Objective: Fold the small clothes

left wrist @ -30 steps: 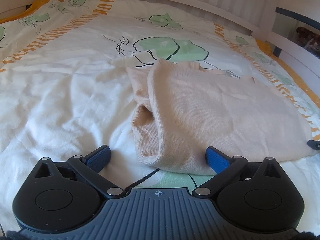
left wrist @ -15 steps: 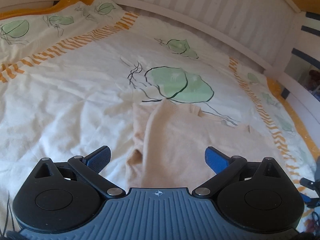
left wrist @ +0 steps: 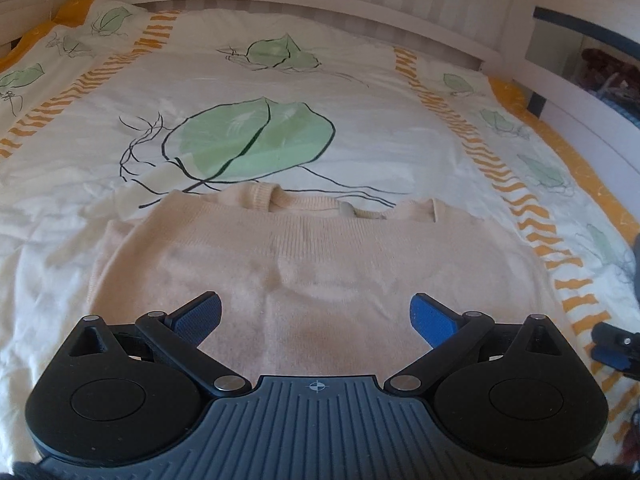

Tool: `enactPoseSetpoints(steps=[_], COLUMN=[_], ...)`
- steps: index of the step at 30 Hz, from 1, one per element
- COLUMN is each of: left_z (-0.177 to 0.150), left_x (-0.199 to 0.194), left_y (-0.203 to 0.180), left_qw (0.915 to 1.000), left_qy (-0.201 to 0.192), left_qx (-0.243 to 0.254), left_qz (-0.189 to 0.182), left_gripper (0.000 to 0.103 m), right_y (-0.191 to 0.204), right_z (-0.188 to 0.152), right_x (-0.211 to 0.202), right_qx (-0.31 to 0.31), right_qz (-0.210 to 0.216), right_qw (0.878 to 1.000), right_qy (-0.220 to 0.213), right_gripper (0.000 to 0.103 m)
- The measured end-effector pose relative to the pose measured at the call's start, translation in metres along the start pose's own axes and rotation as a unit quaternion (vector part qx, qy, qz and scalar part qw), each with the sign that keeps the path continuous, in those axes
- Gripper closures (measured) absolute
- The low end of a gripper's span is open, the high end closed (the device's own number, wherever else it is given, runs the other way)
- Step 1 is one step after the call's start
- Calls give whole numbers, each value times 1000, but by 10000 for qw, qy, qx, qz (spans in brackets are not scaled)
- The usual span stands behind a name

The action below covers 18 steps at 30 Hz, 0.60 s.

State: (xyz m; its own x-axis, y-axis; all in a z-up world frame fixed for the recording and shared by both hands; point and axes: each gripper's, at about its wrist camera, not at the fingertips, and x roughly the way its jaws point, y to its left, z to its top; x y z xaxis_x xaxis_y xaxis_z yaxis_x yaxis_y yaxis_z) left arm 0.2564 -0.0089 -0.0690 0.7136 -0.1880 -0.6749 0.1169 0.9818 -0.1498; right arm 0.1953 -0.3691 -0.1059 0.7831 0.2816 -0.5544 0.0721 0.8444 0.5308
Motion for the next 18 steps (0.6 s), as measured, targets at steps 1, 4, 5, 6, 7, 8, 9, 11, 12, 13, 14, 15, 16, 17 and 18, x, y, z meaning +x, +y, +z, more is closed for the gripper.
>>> enactPoseSetpoints(steps=[1, 4, 5, 6, 7, 8, 9, 11, 12, 13, 14, 15, 16, 17, 18], left_z=[-1, -5, -6, -8, -8, -8, -7, -5, -5, -4, -3, -3, -2, 0, 1], left_x=[5, 22, 27, 32, 35, 36, 37, 41, 42, 44, 45, 47, 48, 50, 51], left_y=[-3, -10, -11, -11, -11, -10, -9, -10, -11, -12, -14, -14, -14, -15, -15], left_qw=[10000, 9988, 9979, 9973, 9972, 9974, 9974, 9971, 9968, 9964, 9961, 9960, 9959, 9959, 9958], left_qy=[54, 359, 467, 534, 540, 508, 501, 527, 546, 566, 568, 567, 571, 578, 585], left_qx=[37, 221, 260, 264, 248, 215, 191, 176, 198, 250, 303, 331, 333, 322, 316], left_qz=[24, 259, 357, 429, 452, 473, 486, 528, 549, 577, 598, 607, 610, 620, 630], left_gripper=[1, 1, 1, 1, 1, 1, 1, 0, 0, 0, 0, 0, 0, 0, 0], right_y=[-1, -2, -1, -1, -1, 0, 0, 0, 0, 0, 0, 0, 0, 0, 0], right_z=[0, 2, 2, 3, 3, 3, 3, 4, 4, 4, 4, 5, 4, 4, 4], right_x=[0, 1, 2, 3, 3, 3, 4, 4, 5, 5, 5, 5, 5, 5, 5], right_qx=[15, 63, 65, 62, 56, 50, 48, 55, 61, 72, 84, 95, 102, 110, 122], right_qz=[-11, -15, -15, -17, -15, -9, -3, -1, 1, 4, 12, 25, 28, 30, 32], right_qw=[10000, 10000, 10000, 10000, 10000, 10000, 10000, 10000, 10000, 10000, 10000, 9999, 9999, 9999, 9999], right_qy=[-12, -38, -34, -32, -33, -32, -29, -21, -18, -19, -21, -22, -20, -17, -15], right_gripper=[0, 0, 0, 0, 0, 0, 0, 0, 0, 0, 0, 0, 0, 0, 0])
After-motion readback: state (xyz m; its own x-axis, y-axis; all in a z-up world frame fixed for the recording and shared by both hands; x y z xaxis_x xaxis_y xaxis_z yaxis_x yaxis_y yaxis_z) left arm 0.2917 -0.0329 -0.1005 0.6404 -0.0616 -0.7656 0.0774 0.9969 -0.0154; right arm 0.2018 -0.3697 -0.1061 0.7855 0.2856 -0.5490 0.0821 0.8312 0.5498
